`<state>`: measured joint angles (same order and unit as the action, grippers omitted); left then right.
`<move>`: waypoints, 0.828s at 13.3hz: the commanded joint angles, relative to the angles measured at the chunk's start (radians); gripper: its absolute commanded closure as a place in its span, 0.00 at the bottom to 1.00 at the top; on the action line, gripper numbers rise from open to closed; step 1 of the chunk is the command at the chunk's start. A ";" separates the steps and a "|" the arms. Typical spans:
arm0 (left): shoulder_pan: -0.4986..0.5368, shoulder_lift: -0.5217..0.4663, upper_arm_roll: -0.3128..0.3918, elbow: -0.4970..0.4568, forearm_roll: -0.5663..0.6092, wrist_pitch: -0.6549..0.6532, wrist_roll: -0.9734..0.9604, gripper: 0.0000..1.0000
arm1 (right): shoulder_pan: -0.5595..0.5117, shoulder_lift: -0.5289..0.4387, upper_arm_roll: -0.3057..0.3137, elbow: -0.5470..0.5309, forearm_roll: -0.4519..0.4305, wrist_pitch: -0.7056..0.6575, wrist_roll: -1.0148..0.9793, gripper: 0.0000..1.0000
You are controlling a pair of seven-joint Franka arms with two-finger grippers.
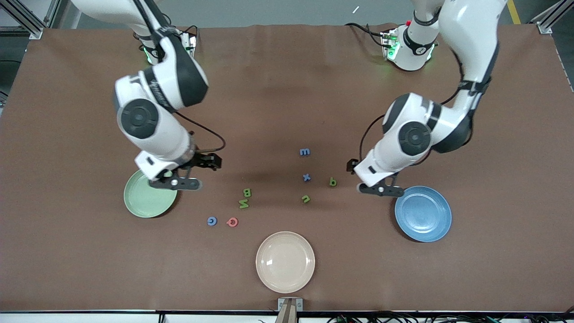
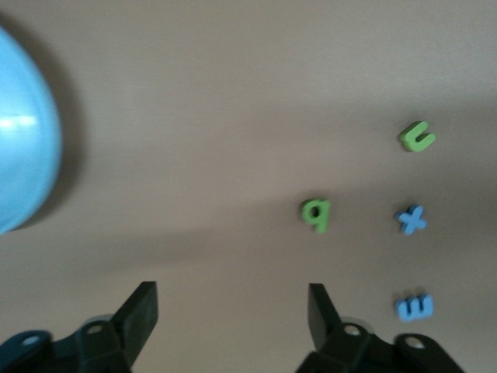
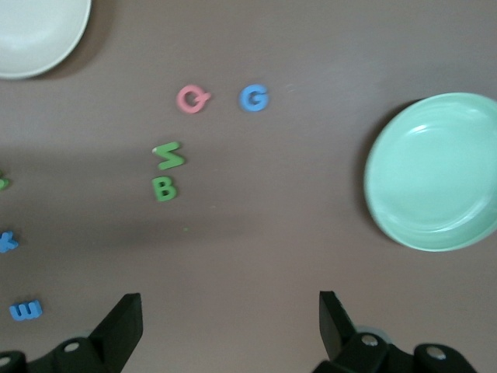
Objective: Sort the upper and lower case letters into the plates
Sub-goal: 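Grasp the green q with the left gripper while the right gripper grasps the green B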
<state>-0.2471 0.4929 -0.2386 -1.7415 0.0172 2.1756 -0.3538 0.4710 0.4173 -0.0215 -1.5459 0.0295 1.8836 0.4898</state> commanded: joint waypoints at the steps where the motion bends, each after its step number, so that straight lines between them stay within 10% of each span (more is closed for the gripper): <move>1: -0.038 0.074 0.004 0.008 0.035 0.093 -0.059 0.22 | 0.053 0.047 -0.009 -0.023 0.017 0.078 0.058 0.00; 11: -0.113 0.219 0.013 0.030 0.105 0.227 -0.079 0.42 | 0.149 0.254 -0.011 -0.083 0.017 0.377 0.144 0.02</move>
<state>-0.3492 0.6959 -0.2368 -1.7324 0.0798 2.3970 -0.4169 0.6062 0.6550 -0.0221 -1.6250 0.0300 2.2281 0.6183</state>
